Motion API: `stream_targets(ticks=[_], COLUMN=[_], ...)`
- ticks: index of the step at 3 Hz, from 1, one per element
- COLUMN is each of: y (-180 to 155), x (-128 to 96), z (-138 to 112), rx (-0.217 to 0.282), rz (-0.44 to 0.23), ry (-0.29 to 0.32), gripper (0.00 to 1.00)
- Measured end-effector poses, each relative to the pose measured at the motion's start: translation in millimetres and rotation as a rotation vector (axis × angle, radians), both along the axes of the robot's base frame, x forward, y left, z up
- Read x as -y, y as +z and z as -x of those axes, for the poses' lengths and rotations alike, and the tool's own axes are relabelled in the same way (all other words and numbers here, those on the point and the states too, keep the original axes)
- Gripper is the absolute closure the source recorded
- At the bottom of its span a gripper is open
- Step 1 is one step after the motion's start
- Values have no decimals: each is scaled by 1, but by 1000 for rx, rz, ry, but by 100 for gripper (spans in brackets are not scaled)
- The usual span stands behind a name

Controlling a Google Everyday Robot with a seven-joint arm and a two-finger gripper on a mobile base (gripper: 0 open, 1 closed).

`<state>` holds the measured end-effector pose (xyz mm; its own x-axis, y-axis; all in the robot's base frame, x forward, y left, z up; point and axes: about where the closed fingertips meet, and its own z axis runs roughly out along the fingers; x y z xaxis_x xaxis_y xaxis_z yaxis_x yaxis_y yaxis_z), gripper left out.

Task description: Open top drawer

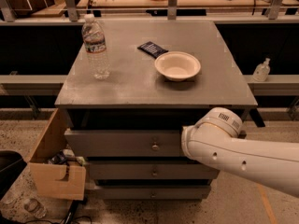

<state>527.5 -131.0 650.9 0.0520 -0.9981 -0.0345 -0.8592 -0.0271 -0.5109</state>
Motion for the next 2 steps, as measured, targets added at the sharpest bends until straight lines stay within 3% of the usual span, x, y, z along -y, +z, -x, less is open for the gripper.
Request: stream_targets(ticks=[2], y=[0], x=[0], z=[0], rx=[0], rz=[0], ry=[0], gripper=[100])
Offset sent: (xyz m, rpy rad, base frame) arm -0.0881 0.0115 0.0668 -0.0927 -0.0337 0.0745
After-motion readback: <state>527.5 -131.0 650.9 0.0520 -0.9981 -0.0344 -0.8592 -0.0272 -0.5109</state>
